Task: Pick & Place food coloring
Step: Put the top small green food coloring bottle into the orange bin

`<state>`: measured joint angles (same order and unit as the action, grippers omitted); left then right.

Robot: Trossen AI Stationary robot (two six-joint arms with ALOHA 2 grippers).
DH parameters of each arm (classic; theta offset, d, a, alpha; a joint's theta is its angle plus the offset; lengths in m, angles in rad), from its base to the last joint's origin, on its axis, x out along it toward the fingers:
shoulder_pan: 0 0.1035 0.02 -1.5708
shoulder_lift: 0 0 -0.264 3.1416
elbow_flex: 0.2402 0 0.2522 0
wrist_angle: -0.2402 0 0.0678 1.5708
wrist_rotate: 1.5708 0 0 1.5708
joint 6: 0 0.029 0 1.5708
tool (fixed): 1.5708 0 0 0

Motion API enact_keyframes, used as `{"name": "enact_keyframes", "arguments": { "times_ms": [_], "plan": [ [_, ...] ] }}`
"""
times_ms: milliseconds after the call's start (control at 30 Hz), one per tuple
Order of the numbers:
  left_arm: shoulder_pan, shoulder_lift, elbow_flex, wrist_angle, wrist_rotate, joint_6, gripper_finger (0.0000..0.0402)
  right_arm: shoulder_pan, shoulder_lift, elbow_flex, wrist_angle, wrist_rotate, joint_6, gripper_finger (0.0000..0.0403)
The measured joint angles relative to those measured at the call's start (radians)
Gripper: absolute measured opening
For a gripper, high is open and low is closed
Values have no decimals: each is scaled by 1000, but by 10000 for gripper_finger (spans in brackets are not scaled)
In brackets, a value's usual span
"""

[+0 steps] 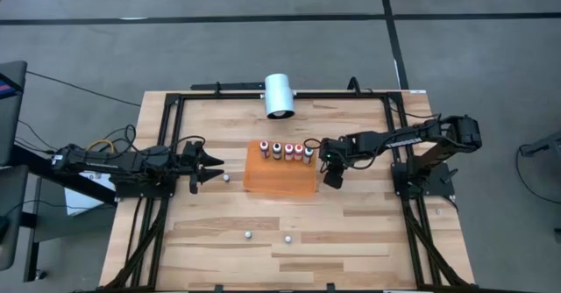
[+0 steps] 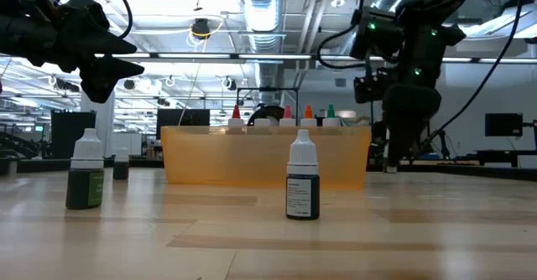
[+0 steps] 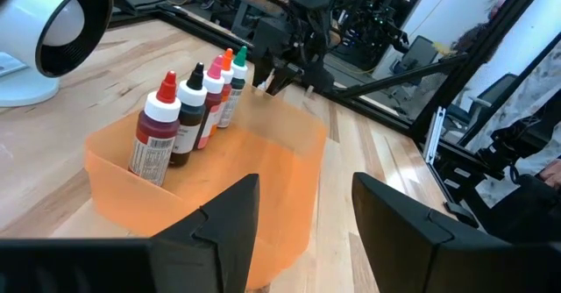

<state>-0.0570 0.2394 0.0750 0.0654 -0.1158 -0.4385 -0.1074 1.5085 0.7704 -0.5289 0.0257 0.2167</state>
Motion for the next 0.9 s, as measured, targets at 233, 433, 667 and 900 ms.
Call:
{"name": "enact_keyframes", "arguments": {
  "times_ms": [233, 433, 667, 900],
  "plan": [
    [0, 0, 0, 0, 0, 0, 176, 0, 0, 78, -119, 4, -15, 73],
    [0, 0, 0, 0, 0, 0, 176, 21, 0, 183, -242, 2, -41, 73],
    [0, 0, 0, 0, 1, 0, 176, 90, 0, 360, -358, -1, -69, 75],
    [0, 0, 0, 0, 1, 7, 176, 167, 0, 499, -357, 1, -59, 75]
  ]
}}
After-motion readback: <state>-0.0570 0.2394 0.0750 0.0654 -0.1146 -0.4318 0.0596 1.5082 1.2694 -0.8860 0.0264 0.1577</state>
